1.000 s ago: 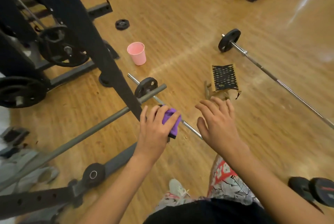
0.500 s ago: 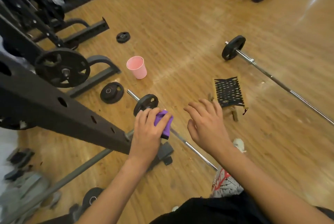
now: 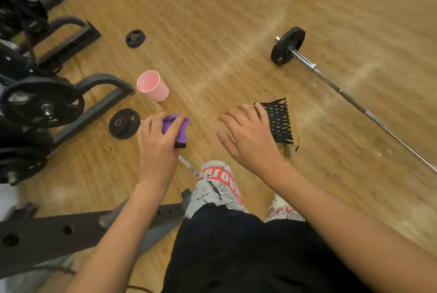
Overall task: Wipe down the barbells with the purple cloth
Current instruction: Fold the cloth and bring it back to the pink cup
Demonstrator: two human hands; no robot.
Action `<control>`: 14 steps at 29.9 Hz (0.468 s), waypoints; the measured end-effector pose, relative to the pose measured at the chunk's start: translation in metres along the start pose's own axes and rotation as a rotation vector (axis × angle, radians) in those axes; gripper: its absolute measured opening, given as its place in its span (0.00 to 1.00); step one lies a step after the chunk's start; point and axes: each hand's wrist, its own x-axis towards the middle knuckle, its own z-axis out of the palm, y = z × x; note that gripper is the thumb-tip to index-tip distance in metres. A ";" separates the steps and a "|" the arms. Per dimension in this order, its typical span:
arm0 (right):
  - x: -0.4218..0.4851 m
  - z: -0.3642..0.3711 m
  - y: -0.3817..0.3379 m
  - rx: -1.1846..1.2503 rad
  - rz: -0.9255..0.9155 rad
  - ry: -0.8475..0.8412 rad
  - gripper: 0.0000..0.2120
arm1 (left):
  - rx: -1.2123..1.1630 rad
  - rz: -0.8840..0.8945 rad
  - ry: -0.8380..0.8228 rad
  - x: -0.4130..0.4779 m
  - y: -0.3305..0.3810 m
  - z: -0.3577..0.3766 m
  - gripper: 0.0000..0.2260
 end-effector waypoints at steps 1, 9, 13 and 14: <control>0.005 -0.003 0.009 0.007 -0.002 -0.019 0.17 | 0.006 -0.001 -0.006 0.008 0.005 0.003 0.21; 0.054 -0.017 0.045 0.012 -0.068 -0.030 0.23 | 0.044 -0.059 0.018 0.065 0.024 0.014 0.20; 0.079 -0.004 0.053 0.003 -0.104 -0.047 0.24 | 0.051 -0.079 0.032 0.083 0.013 0.025 0.21; 0.085 0.001 0.053 -0.002 -0.110 -0.053 0.25 | 0.055 -0.092 0.038 0.086 0.009 0.028 0.21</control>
